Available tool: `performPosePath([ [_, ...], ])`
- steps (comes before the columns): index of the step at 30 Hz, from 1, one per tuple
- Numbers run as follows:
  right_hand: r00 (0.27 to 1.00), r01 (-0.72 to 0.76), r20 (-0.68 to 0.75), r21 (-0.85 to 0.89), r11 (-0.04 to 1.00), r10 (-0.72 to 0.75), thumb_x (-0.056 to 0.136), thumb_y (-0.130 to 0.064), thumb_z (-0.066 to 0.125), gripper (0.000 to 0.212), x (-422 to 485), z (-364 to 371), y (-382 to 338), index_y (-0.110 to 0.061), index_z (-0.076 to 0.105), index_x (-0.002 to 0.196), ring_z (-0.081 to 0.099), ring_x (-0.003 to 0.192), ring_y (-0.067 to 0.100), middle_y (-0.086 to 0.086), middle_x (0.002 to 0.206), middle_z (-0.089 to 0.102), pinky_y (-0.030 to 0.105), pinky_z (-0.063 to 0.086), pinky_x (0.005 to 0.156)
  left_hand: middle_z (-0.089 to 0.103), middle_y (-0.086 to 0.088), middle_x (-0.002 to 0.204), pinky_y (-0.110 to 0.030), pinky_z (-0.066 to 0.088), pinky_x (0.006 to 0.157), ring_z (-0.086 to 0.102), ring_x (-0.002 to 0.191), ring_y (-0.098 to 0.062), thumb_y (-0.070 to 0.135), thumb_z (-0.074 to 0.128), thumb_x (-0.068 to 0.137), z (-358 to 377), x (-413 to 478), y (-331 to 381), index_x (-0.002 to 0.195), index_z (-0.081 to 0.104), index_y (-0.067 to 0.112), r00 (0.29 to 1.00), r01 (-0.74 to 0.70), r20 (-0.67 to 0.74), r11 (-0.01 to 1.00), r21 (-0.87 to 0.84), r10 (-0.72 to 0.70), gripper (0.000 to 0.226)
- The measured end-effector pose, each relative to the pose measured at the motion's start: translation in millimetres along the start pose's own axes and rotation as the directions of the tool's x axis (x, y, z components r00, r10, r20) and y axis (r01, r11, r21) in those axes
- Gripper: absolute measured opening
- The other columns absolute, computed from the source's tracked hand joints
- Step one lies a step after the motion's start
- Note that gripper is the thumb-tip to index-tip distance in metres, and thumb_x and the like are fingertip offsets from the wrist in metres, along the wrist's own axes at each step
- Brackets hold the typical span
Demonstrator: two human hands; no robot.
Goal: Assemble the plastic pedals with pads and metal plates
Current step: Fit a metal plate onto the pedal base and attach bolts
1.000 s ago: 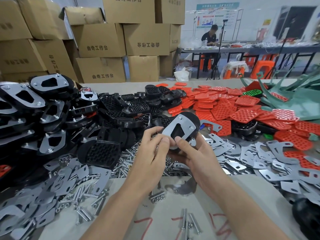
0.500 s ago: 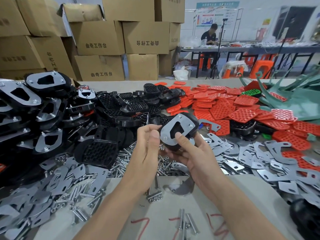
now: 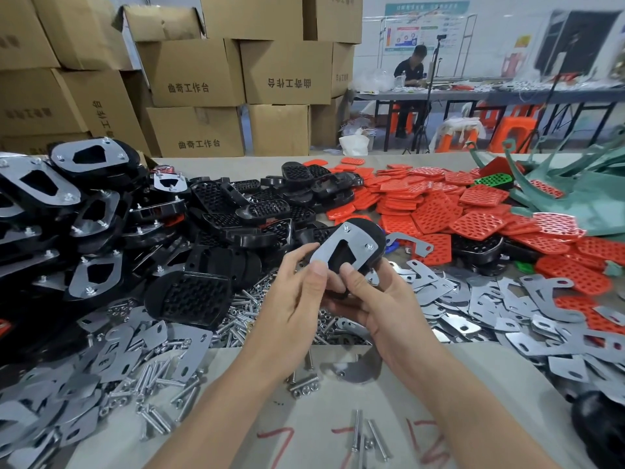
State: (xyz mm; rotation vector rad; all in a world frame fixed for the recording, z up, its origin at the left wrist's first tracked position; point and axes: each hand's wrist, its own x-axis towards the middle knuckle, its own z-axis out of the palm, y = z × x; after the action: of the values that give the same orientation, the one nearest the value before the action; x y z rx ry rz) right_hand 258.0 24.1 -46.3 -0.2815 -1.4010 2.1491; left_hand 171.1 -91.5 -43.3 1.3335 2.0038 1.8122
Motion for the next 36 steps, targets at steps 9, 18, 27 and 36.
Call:
performPosePath([
  [9, 1.0, -0.016, -0.009, -0.001, 1.0, 0.016, 0.083, -0.029, 0.074, 0.045, -0.4, 1.3, -1.2, -0.014, 0.063, 0.124, 0.077, 0.086, 0.034, 0.013, 0.103, 0.079, 0.031, 0.062, 0.074, 0.06, 0.016, 0.128, -0.043, 0.046, 0.106, 0.048, 0.132, 0.0, 0.052, 0.031, 0.102, 0.3, 0.2, 1.5, 0.094, 0.069, 0.026, 1.0, 0.026, -0.012, 0.999, -0.027, -0.026, 0.046],
  [18, 0.999, -0.042, -0.031, 0.017, 0.999, 0.043, 0.081, -0.032, 0.074, 0.049, 0.3, 1.7, -2.7, -0.012, 0.063, 0.124, 0.078, 0.086, 0.035, 0.018, 0.102, 0.078, 0.028, 0.061, 0.071, 0.07, 0.01, 0.109, -0.034, 0.058, 0.085, 0.068, 0.101, -0.011, 0.046, 0.046, 0.102, -3.1, -0.4, 2.0, 0.112, 0.056, 0.028, 0.996, 0.069, -0.038, 0.984, -0.165, -0.076, 0.023],
  [27, 0.998, -0.052, -0.027, 0.032, 0.998, 0.053, 0.081, -0.029, 0.074, 0.044, -0.8, 3.2, -4.3, -0.011, 0.065, 0.12, 0.076, 0.077, 0.028, 0.015, 0.098, 0.079, 0.027, 0.06, 0.068, 0.063, 0.02, 0.127, -0.027, 0.056, 0.089, 0.058, 0.124, -0.006, 0.045, 0.047, 0.1, -5.3, 3.5, 1.0, 0.1, 0.073, 0.031, 0.998, 0.065, -0.001, 0.991, -0.114, -0.065, 0.03],
  [36, 0.998, -0.058, -0.012, -0.003, 0.998, 0.058, 0.083, -0.032, 0.074, 0.046, -1.9, 2.5, -4.6, -0.014, 0.064, 0.125, 0.077, 0.083, 0.032, 0.016, 0.103, 0.078, 0.028, 0.061, 0.073, 0.061, 0.019, 0.125, -0.04, 0.054, 0.096, 0.057, 0.126, -0.013, 0.05, 0.033, 0.103, -2.2, 1.4, 1.6, 0.099, 0.069, 0.03, 0.999, 0.048, -0.01, 0.995, -0.082, -0.049, 0.04],
])
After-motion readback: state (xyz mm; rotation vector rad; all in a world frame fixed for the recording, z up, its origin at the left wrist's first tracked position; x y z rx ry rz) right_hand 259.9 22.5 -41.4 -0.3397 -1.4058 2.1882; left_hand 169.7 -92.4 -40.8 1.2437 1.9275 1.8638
